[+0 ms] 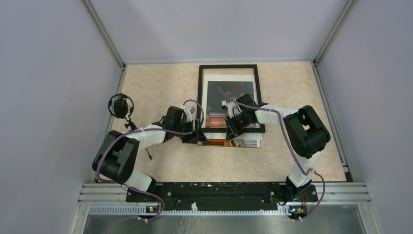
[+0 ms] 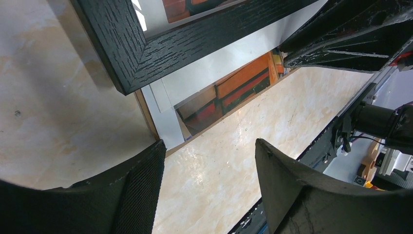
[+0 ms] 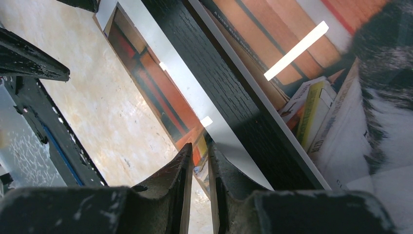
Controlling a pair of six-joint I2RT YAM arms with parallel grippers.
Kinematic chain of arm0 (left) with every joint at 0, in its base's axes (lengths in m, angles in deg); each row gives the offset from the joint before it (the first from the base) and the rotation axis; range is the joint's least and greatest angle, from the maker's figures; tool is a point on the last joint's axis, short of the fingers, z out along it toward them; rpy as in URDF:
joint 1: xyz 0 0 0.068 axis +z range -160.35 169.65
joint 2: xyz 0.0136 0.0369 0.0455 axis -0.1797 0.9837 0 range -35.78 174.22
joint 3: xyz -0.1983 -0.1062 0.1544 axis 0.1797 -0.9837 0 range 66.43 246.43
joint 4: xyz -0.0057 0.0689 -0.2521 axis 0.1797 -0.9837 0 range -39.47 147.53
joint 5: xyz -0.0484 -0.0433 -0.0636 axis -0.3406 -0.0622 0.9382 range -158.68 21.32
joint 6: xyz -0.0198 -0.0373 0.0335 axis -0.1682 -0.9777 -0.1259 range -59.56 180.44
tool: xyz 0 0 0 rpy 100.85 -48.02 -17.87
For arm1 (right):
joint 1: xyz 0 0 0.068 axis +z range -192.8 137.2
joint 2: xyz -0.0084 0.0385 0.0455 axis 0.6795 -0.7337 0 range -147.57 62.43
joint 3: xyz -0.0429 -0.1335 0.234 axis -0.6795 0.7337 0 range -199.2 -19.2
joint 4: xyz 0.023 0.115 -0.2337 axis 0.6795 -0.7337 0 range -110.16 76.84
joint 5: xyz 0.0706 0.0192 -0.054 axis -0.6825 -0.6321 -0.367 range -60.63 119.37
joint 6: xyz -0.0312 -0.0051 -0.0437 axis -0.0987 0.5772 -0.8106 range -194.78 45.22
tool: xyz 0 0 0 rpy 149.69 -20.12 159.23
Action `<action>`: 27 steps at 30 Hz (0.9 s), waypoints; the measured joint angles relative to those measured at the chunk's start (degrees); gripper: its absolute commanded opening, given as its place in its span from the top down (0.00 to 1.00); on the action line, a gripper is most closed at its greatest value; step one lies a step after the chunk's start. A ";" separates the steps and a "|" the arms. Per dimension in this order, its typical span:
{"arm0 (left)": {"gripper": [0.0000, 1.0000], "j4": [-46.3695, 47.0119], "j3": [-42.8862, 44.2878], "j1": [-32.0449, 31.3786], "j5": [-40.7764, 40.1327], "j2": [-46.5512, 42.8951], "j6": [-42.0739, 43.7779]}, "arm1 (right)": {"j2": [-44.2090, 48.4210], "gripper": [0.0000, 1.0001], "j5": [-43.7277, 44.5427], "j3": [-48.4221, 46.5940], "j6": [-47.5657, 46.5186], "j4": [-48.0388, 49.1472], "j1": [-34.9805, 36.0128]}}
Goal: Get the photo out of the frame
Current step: Pick up the photo from the photo frame.
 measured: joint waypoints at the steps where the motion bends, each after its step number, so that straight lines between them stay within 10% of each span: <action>1: 0.27 0.00 0.07 0.02 0.04 0.11 -0.11 | 0.00 0.81 0.00 0.00 0.00 0.00 0.00; 15: 0.26 6.54 0.59 -2.99 2.19 3.50 -1.31 | -0.55 0.81 -0.33 -0.31 0.00 1.16 1.40; 27: 0.29 8.24 0.57 -3.19 2.75 4.50 -2.47 | 5.73 0.52 -1.11 7.15 -0.09 7.17 2.38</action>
